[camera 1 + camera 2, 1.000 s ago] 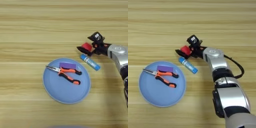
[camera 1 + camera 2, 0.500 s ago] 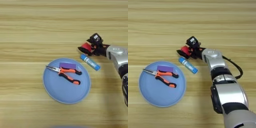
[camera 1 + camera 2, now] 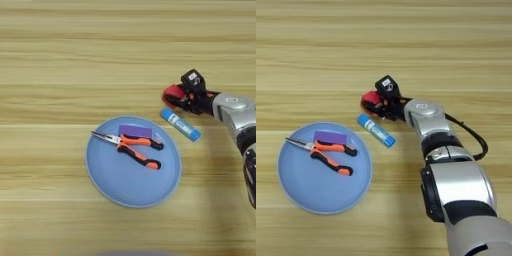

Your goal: Move the objects on the table

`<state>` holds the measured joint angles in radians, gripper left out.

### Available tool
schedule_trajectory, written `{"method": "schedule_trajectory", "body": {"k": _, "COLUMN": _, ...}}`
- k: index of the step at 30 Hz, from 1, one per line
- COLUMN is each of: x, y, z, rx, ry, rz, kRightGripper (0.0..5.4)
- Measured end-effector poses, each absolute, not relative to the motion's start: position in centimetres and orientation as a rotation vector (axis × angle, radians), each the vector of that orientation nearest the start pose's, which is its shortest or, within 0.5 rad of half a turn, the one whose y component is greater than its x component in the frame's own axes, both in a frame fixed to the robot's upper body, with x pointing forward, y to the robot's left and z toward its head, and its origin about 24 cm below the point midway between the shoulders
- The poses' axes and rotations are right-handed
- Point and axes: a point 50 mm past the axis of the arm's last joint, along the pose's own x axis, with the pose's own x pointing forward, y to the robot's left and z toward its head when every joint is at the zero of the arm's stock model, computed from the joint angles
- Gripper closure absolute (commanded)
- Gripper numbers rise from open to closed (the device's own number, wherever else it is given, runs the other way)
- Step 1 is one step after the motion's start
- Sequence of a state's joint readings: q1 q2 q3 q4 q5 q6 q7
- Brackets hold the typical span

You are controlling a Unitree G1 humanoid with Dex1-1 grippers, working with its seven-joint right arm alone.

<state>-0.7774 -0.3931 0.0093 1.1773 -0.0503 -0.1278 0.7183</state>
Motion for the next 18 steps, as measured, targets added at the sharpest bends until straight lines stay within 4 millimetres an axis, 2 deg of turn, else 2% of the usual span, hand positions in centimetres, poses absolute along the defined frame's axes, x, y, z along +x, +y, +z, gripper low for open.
{"method": "schedule_trajectory", "body": {"k": 12, "x": 35.8, "y": -21.3, "z": 4.9, "rx": -0.289, "ry": 0.368, "rz": 0.623, "kRightGripper": 3.14}}
{"method": "schedule_trajectory", "body": {"k": 18, "x": 36.4, "y": -20.0, "z": 8.6, "rx": -0.313, "ry": 0.167, "rz": 0.728, "kRightGripper": 3.14}}
